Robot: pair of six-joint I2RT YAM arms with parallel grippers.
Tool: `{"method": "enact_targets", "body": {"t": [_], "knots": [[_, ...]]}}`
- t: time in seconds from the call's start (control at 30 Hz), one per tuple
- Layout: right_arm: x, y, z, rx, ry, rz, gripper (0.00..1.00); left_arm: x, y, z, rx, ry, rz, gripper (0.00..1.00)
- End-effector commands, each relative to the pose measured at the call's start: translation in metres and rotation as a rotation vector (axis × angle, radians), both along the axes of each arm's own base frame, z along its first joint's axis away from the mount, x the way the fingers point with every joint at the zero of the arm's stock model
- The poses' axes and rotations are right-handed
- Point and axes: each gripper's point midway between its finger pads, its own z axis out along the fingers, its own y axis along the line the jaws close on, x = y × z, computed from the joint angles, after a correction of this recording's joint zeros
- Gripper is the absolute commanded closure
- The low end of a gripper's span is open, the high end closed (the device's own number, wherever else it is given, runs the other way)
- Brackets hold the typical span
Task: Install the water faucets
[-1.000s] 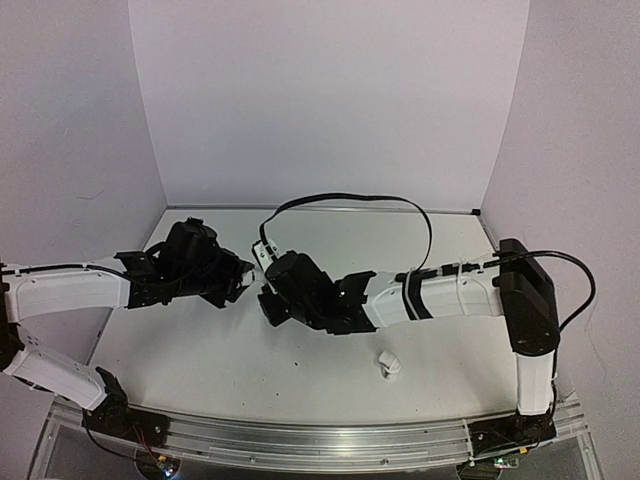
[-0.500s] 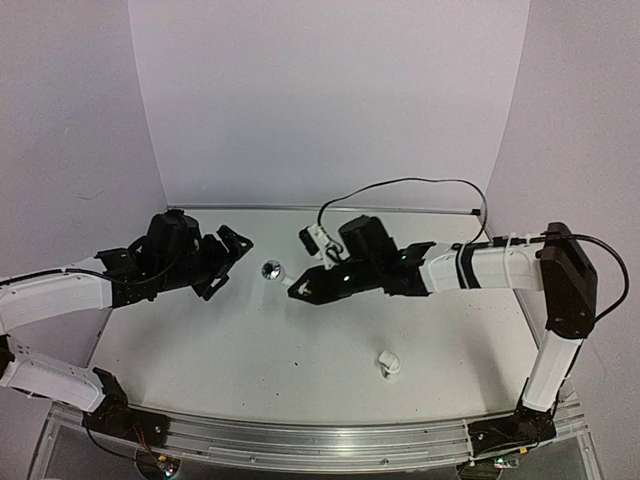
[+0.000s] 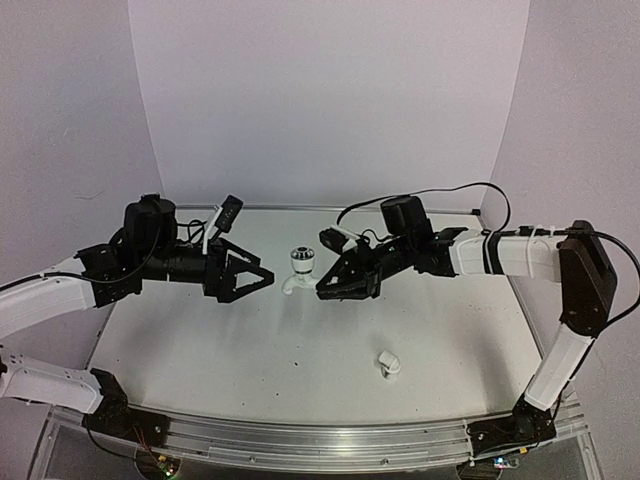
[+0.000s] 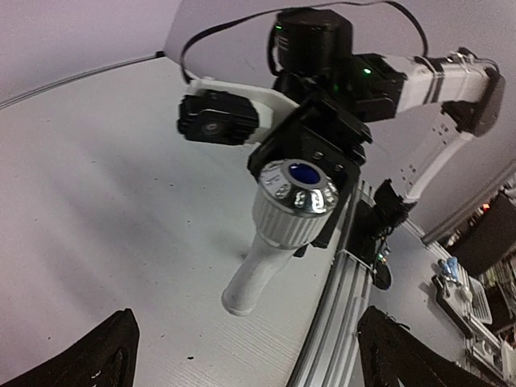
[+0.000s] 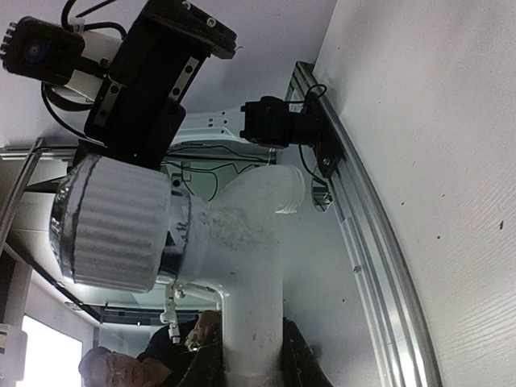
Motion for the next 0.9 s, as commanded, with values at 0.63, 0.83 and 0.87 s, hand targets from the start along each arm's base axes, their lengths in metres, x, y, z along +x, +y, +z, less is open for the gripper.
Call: {"method": "enact_targets", "body": {"t": [0.63,0.83,0.87], "knots": [[-0.026,0.006,0.038,0.085,-0.019,0.103,1.00,-0.047,-0.078,0.031,-0.225,-0.021,-0.546,0.44],[-0.023,0.008,0.044,0.090,-0.022,0.093,1.00,-0.046,-0.083,0.025,-0.223,0.004,-0.561,0.38],[-0.023,0.008,0.044,0.089,-0.020,0.092,1.00,-0.047,-0.083,0.025,-0.224,0.003,-0.563,0.38]]}}
